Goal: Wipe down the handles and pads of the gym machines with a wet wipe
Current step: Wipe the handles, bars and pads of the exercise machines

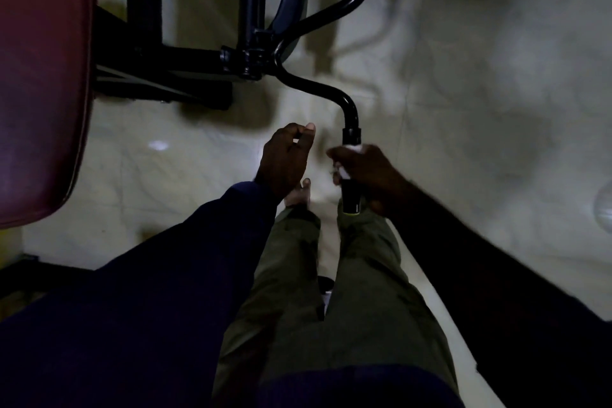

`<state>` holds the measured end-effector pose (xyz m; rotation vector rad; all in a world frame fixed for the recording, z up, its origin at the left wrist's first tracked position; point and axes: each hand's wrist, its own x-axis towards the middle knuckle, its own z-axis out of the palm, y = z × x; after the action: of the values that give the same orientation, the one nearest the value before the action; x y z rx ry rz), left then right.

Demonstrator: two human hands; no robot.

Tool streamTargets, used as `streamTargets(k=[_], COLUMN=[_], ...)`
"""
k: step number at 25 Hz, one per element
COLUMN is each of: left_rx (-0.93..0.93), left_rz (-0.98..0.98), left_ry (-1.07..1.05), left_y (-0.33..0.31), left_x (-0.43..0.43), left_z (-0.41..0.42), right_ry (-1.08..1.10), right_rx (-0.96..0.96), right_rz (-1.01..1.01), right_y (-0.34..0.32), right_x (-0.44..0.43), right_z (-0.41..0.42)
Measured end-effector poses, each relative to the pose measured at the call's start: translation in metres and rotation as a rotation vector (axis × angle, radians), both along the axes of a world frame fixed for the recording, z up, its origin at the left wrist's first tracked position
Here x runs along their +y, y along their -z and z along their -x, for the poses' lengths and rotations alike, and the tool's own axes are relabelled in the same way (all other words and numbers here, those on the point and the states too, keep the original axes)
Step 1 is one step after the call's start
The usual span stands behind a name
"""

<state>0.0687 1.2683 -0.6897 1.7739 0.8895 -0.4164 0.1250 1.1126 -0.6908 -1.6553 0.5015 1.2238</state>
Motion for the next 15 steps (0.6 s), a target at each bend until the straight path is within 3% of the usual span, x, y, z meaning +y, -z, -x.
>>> streamTargets(k=[2,4,8,11,15], left_rx=[-0.013,-0.013,0.014,0.02,-0.01], left_rz=[0.004,0.019,-0.026,0.006,0.005], left_ry=[-0.011,-0.012,0.05,0.06,0.071], left_y=[-0.005,-0.005,0.002,0.004,-0.005], left_x=[0.004,0.008,0.009,0.002,0.0], left_z=[0.003,0.007,0.013,0.02,0.021], right_ry=[-0.102,-0.123,-0.101,-0.054,0.08], right_rx=[-0.05,-0.089,-0.347,-0.327,-0.169], right_rz=[0.113,0.065,0.139,0.155,-0.016], right_y=[-0.013,-0.027,-0.012,0.004,-0.01], right_x=[-0.006,-0.007,0.01,0.032,0.026], right_z=[0.032,0.046,0.002,-0.049,-0.033])
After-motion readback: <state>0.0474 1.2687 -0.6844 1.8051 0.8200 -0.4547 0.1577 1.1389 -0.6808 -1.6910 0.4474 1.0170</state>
